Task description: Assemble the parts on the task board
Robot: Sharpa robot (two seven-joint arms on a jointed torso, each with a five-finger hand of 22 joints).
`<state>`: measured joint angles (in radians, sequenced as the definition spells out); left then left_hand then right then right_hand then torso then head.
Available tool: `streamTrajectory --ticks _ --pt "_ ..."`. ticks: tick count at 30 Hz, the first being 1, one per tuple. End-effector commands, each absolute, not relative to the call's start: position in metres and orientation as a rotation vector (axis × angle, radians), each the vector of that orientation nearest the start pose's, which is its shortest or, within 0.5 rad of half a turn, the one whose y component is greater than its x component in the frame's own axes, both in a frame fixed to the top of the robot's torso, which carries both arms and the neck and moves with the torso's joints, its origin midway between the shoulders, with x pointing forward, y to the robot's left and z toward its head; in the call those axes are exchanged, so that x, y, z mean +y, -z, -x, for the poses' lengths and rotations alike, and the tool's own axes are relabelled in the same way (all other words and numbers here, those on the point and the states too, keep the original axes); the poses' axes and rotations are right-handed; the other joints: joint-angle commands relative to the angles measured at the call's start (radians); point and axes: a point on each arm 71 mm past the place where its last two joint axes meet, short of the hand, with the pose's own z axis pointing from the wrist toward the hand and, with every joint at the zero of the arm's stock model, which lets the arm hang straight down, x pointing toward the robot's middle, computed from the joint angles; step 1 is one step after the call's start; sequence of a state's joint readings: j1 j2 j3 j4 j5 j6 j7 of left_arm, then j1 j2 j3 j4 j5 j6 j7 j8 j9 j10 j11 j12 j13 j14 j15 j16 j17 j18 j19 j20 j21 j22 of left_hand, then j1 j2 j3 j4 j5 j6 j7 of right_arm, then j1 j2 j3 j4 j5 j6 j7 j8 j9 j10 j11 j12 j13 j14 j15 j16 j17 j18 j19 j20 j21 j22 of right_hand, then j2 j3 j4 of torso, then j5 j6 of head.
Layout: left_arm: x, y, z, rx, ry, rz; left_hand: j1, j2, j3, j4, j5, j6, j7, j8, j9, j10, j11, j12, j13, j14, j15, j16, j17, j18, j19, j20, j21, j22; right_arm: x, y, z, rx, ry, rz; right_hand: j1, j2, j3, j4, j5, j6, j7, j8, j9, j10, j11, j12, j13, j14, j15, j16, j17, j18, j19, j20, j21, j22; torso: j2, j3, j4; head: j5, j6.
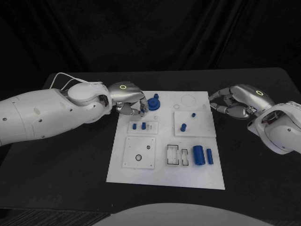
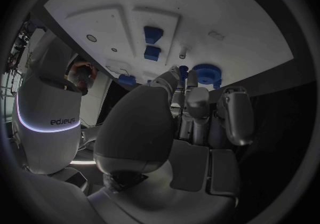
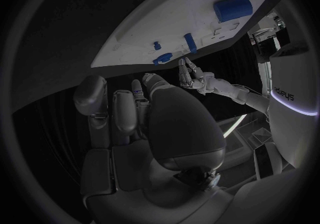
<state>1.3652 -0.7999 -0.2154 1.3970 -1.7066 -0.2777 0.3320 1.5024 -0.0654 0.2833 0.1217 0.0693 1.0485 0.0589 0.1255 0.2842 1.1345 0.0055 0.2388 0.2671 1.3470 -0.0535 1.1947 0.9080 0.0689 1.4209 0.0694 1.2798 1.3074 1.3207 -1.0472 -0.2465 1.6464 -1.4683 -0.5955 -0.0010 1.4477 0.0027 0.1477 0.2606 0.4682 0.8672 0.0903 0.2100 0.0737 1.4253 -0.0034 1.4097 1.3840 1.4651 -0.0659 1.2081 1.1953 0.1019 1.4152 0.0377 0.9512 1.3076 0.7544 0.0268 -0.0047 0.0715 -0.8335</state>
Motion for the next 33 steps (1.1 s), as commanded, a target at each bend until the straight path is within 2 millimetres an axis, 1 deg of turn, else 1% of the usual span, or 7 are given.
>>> streamTrajectory --ticks 1,7,13,16,24,27,33 --pt "0.194 0.175 -0.493 1.563 0.706 -0.817 -0.008 -0.008 -0.001 0.007 0.002 -0.008 0.001 -0.005 -0.002 0.004 0.0 -0.003 0.003 -0.011 -0.001 -0.007 -0.005 -0.003 -0.01 0.0 -0.01 0.175 -0.265 0.175 -0.448 1.471 -0.6 0.172 0.014 0.0 0.006 0.0 0.004 0.007 0.001 0.004 0.0 -0.003 -0.006 -0.005 -0.041 0.022 -0.006 -0.005 -0.002 0.001 -0.001 0.001 -0.006 0.127 0.002 -0.0022 0.0001 0.001 0.004" --pt "0.194 0.178 -0.494 1.578 0.699 -0.811 -0.012 -0.01 -0.004 0.01 0.002 -0.01 0.0 -0.008 -0.003 0.0 -0.001 -0.006 0.005 -0.016 -0.001 -0.01 -0.008 -0.002 -0.012 0.001 -0.013 0.174 -0.265 0.175 -0.448 1.473 -0.6 0.171 0.014 0.0 0.006 0.0 0.004 0.007 0.001 0.004 0.0 -0.003 -0.006 -0.005 -0.041 0.022 -0.006 -0.005 -0.002 0.001 -0.001 0.001 -0.006 0.127 0.002 -0.0023 -0.0007 0.001 -0.001" --pt "0.193 0.18 -0.494 1.578 0.698 -0.807 -0.014 -0.012 -0.005 0.011 0.002 -0.011 0.0 -0.009 -0.003 -0.001 0.0 -0.007 0.006 -0.016 -0.001 -0.008 -0.006 -0.003 -0.011 0.001 -0.011 0.175 -0.265 0.175 -0.448 1.474 -0.6 0.171 0.014 0.0 0.006 0.0 0.004 0.006 0.001 0.004 0.0 -0.004 -0.006 -0.005 -0.042 0.021 -0.006 -0.006 -0.002 0.001 -0.001 0.001 -0.008 0.127 0.006 -0.0051 0.0007 -0.001 -0.003" --pt "0.192 0.181 -0.494 1.578 0.699 -0.807 -0.014 -0.012 -0.005 0.011 0.002 -0.012 0.0 -0.009 -0.003 -0.001 0.0 -0.007 0.006 -0.016 -0.001 -0.008 -0.005 -0.003 -0.011 0.001 -0.011 0.175 -0.266 0.175 -0.448 1.474 -0.6 0.171 0.014 0.0 0.006 0.0 0.004 0.006 0.001 0.004 0.0 -0.004 -0.006 -0.005 -0.042 0.021 -0.006 -0.006 -0.002 0.001 -0.001 0.001 -0.008 0.127 0.006 -0.0037 -0.0015 0.002 -0.003" --pt "0.191 0.185 -0.494 1.589 0.7 -0.807 -0.014 -0.013 -0.006 0.011 0.002 -0.012 0.0 -0.01 -0.003 -0.001 0.0 -0.007 0.007 -0.016 -0.001 -0.009 -0.006 -0.003 -0.011 0.001 -0.012 0.175 -0.266 0.175 -0.448 1.475 -0.597 0.171 0.014 0.0 0.006 0.0 0.004 0.006 0.001 0.004 0.0 -0.004 -0.006 -0.005 -0.042 0.021 -0.006 -0.006 -0.002 0.001 -0.001 0.001 -0.008 0.127 0.006 -0.0037 -0.0021 0.002 -0.005" --pt "0.192 0.186 -0.493 1.595 0.701 -0.807 -0.016 -0.014 -0.007 0.011 0.002 -0.011 0.0 -0.01 -0.003 -0.002 0.0 -0.007 0.008 -0.017 -0.001 -0.01 -0.008 -0.002 -0.012 0.001 -0.013 0.174 -0.266 0.175 -0.448 1.476 -0.597 0.171 0.014 0.0 0.006 0.0 0.004 0.006 0.001 0.004 0.0 -0.004 -0.006 -0.005 -0.042 0.021 -0.006 -0.006 -0.002 0.001 -0.001 0.001 -0.008 0.127 0.004 -0.0024 -0.0031 0.003 -0.006" --pt "0.192 0.188 -0.492 1.606 0.703 -0.808 -0.016 -0.016 -0.008 0.011 0.003 -0.01 -0.001 -0.01 -0.003 -0.002 0.0 -0.008 0.009 -0.018 -0.001 -0.011 -0.009 -0.002 -0.014 0.001 -0.015 0.174 -0.266 0.176 -0.448 1.477 -0.597 0.171 0.015 0.001 0.007 -0.001 0.003 0.006 0.001 0.003 0.0 -0.004 -0.006 -0.005 -0.042 0.021 -0.006 -0.006 -0.002 0.001 -0.002 0.001 -0.008 0.127 0.002 -0.002 -0.0021 0.002 -0.009"
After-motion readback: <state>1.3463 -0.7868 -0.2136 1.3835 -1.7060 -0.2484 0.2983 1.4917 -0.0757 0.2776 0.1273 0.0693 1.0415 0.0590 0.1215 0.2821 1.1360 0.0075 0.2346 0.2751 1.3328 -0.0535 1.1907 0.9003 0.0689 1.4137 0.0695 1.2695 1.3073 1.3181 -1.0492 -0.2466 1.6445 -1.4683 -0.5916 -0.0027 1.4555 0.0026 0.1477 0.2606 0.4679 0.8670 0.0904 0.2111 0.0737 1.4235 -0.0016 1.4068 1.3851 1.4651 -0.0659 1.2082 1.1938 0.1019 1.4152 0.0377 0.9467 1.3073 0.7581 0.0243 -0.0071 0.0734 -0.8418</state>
